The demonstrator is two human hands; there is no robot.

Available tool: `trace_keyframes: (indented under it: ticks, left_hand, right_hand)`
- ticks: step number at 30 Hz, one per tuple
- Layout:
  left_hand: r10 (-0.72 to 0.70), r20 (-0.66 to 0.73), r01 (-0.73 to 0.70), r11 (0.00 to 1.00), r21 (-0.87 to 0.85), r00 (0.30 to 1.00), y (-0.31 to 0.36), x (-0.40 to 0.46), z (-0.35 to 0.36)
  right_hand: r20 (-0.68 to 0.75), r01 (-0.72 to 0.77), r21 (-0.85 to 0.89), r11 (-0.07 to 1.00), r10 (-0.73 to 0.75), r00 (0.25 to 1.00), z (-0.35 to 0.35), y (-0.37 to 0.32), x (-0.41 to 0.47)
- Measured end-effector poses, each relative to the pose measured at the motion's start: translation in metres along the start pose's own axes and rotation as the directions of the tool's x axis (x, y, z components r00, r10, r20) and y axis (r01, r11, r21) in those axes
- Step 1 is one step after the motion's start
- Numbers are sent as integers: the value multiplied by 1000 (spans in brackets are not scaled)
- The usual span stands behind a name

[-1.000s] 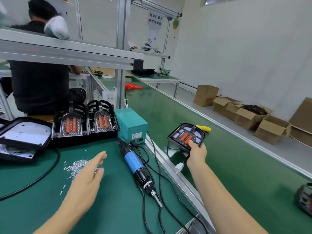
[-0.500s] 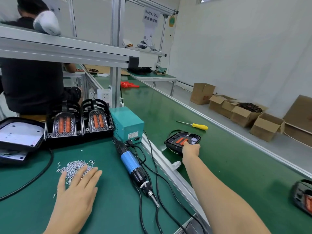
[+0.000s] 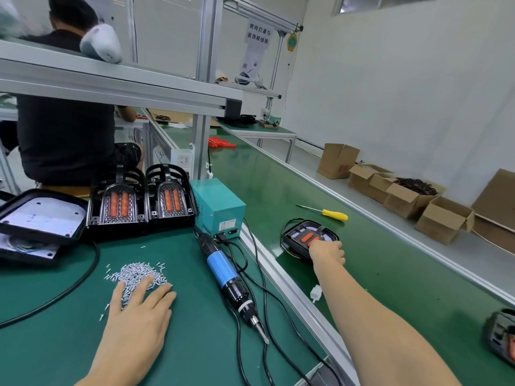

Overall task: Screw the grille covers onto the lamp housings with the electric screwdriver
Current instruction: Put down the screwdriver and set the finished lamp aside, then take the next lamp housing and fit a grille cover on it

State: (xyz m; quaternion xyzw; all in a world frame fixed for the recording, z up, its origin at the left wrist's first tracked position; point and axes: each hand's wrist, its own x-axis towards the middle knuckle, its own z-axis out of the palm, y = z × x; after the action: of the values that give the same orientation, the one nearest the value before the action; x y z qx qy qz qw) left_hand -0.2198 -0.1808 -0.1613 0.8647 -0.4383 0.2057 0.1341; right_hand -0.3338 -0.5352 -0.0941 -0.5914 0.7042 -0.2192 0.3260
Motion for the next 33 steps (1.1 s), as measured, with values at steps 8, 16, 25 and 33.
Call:
trace_keyframes:
  ticks: [8, 16, 25, 33]
  left_hand:
    - [-10, 78, 7, 1000, 30, 997, 1, -1, -8]
    - [-67, 205, 60, 997, 41, 976, 3, -3, -25]
    - [-269, 142, 266, 963, 45, 952, -23, 5, -55]
    - [-456, 140, 445, 889, 105, 879, -85, -4, -70]
  right_hand:
    - [39, 418, -192, 888, -419, 907, 18, -37, -60]
    - [326, 769, -132, 625, -705, 629, 57, -53, -171]
    - [525, 915, -30, 401, -773, 356, 87, -40, -261]
    - [609, 947, 58, 315, -763, 216, 116, -32, -321]
